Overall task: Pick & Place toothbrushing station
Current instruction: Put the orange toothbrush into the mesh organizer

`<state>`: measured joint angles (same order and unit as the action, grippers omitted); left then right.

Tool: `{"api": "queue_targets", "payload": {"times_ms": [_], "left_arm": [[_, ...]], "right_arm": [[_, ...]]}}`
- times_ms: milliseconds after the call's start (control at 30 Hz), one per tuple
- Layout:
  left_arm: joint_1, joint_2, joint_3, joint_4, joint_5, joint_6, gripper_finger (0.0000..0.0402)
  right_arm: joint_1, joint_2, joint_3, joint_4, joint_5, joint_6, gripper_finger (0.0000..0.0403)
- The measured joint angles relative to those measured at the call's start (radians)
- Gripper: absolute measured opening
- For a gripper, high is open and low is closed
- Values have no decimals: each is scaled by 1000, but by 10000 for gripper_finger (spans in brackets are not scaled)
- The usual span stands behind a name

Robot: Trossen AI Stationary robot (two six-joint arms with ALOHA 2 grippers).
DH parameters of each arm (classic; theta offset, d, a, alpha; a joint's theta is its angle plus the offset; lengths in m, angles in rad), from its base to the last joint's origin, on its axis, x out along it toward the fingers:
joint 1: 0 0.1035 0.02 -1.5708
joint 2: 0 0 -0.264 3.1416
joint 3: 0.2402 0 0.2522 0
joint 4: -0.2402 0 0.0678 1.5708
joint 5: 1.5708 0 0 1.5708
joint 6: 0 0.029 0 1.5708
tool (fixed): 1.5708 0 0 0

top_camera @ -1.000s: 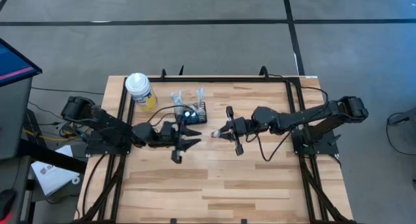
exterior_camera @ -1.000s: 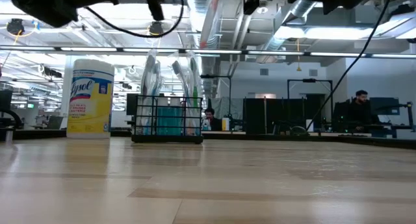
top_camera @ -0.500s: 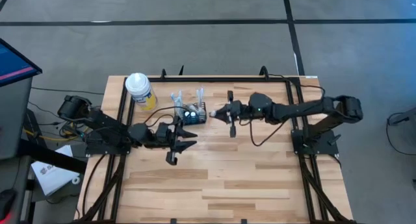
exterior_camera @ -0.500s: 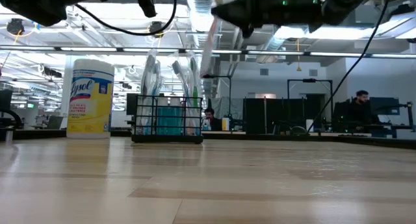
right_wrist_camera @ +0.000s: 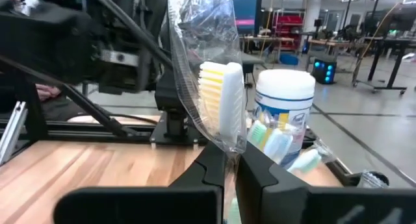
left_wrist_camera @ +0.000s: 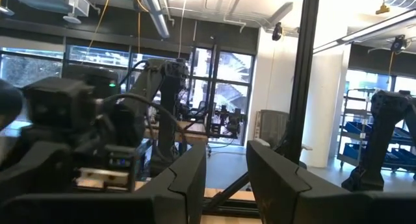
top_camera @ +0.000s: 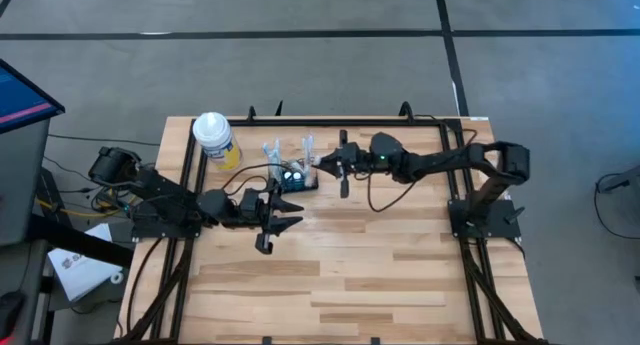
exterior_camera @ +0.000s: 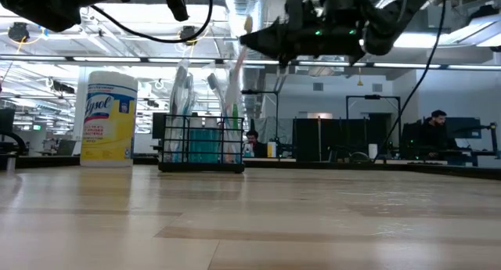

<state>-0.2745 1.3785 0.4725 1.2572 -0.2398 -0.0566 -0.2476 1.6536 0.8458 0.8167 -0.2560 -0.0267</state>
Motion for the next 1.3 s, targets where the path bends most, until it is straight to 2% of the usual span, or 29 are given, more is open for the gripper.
{"api": "queue_targets", "payload": {"times_ms": [167,333,600,1300], "left_arm": [[0,0,0,0,0,0,106],[0,0,0,-1,-1,0,107],[6,0,0,-1,-3,0,106],[13,0,0,-2,-3,0,106]], "right_arm": [[-27,60,58,-17,-36,1,4],[-59,61,83,-84,-37,-6,4],[-95,51,83,-91,-43,-4,4],[-89,40,83,-140,-85,1,3]]}}
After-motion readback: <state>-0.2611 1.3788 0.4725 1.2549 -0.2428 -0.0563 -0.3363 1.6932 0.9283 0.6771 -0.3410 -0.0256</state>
